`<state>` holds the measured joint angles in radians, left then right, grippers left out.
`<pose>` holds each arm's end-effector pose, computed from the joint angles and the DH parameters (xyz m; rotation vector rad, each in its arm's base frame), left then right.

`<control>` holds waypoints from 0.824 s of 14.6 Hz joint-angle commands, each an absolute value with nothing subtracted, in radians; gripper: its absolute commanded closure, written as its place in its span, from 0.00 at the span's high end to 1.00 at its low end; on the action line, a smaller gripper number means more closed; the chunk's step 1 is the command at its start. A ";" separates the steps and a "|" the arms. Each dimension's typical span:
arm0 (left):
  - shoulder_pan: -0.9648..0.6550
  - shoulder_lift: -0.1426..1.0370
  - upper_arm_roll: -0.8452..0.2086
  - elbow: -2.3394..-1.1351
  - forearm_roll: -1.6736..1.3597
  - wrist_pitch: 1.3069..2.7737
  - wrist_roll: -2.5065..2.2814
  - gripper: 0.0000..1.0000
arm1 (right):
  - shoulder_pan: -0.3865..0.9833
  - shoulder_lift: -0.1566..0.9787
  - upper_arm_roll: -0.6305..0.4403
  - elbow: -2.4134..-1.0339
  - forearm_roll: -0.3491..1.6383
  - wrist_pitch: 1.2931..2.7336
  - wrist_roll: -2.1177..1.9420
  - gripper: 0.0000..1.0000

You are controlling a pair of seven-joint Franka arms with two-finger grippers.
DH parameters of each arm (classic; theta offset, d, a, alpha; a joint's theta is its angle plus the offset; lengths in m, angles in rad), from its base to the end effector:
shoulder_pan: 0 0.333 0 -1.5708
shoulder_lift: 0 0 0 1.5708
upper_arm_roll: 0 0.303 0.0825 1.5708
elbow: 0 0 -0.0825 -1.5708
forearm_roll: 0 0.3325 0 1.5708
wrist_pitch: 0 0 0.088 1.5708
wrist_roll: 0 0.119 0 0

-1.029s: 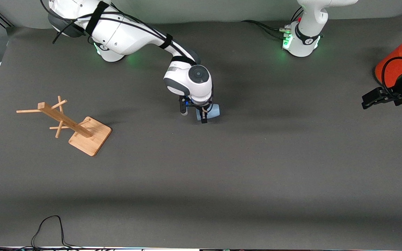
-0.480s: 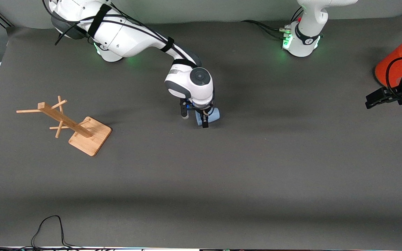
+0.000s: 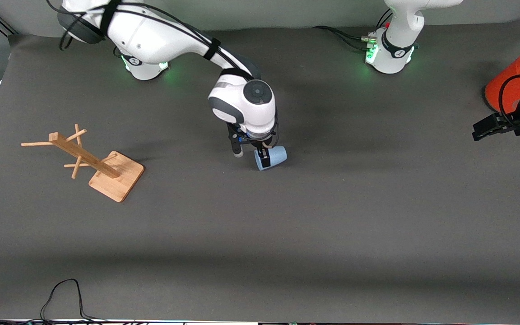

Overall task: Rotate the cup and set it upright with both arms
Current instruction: 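Set the cup on its side and open the right gripper, then withdraw the right gripper while the left gripper reaches and grasps the cup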

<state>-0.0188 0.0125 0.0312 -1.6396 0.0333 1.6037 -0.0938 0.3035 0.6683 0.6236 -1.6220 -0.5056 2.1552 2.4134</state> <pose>0.5064 0.0101 0.5671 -3.1009 -0.1619 0.0730 0.4449 0.4583 0.2935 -2.4758 1.9008 -0.0747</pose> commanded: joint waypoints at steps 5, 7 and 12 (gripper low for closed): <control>-0.031 0.020 0.023 -1.628 0.051 1.568 -0.052 1.00 | 0.026 0.451 0.750 -1.658 -0.319 2.050 2.001 1.00; -0.061 0.031 -0.004 -1.621 0.048 1.569 -0.066 1.00 | 0.020 0.382 0.669 -1.658 -0.241 2.020 1.826 1.00; -0.141 0.159 -0.164 -1.449 0.048 1.563 -0.433 1.00 | 0.029 0.186 0.433 -1.703 -0.025 1.962 1.320 1.00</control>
